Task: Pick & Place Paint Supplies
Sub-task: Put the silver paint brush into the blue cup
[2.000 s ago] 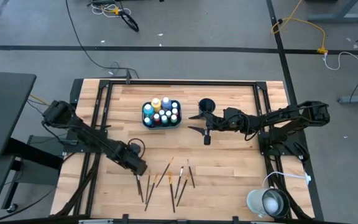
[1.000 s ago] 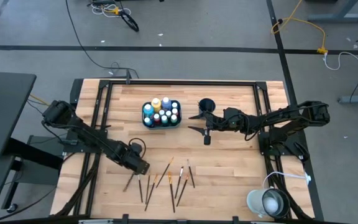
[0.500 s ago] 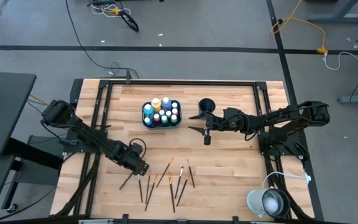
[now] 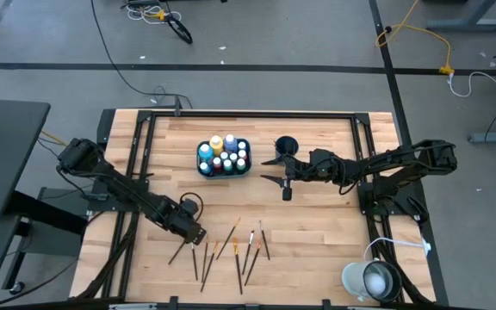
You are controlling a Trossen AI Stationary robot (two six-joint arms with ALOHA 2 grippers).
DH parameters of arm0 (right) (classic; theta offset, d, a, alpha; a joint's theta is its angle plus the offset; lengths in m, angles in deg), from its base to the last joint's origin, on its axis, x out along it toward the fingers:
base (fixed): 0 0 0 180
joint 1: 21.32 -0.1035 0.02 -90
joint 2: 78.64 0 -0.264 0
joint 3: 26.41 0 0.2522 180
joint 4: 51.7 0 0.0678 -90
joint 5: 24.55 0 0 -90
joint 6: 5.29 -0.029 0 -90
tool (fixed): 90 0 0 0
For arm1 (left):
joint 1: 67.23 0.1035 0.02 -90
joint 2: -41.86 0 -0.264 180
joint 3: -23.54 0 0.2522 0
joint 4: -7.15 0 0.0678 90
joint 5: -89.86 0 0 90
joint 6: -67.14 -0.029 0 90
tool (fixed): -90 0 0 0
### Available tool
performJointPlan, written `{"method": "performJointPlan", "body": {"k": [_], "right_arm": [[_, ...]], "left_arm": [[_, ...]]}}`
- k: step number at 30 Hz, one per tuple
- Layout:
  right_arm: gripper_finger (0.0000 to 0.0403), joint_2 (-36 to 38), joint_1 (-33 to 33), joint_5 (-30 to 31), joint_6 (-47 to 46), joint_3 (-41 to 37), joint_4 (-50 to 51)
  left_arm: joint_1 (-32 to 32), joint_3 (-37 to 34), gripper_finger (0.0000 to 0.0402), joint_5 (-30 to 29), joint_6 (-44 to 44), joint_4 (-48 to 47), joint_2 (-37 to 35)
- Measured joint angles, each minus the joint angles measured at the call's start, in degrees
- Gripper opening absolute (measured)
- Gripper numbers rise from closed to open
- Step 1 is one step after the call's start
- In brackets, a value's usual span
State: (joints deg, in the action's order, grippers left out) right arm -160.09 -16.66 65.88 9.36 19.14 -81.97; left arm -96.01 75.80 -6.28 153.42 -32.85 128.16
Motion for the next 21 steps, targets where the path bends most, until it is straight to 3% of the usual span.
{"method": "performJointPlan", "body": {"k": [21], "right_arm": [[0.0182,0.0,0.0,0.0,0.0,0.0,0.0]], "left_arm": [[0.0,0.0,0.0007,-3.9,-2.2,1.1,0.1]]}}
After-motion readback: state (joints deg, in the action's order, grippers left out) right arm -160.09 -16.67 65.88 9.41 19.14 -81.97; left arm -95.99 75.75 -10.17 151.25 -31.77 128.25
